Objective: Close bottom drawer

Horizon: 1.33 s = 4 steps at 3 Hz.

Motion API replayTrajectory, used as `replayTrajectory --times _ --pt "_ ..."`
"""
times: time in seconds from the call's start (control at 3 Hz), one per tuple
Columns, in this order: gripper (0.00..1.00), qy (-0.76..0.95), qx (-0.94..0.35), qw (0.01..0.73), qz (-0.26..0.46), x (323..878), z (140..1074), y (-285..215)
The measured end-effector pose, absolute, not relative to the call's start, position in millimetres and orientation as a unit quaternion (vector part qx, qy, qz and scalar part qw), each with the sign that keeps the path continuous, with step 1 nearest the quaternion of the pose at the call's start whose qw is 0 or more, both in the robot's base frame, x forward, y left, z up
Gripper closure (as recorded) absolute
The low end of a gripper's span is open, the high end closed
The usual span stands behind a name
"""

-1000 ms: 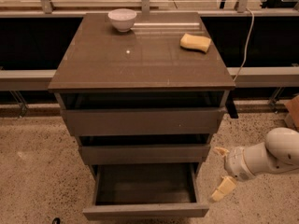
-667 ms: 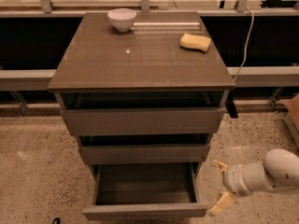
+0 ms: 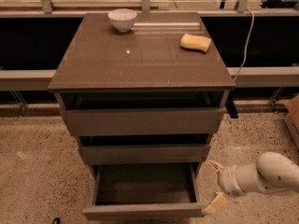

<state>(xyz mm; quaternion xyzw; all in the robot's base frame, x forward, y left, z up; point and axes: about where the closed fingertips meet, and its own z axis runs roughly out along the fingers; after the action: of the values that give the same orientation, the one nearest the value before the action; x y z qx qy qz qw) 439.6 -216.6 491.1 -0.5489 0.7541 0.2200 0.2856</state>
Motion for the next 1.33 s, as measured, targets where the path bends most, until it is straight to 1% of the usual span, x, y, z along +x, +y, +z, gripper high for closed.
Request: replayTrajectory --times 0.33,0.67,1.0,1.33 --pt "0.0 0.724 -0.559 0.359 0.188 432 443 -195" --pt "0.0 0.712 -0.563 0.384 0.171 444 452 -188" --pt "0.0 0.709 -0.581 0.365 0.164 447 430 -169" --pt "0.0 0.675 -0.627 0.345 0.177 453 371 -123"
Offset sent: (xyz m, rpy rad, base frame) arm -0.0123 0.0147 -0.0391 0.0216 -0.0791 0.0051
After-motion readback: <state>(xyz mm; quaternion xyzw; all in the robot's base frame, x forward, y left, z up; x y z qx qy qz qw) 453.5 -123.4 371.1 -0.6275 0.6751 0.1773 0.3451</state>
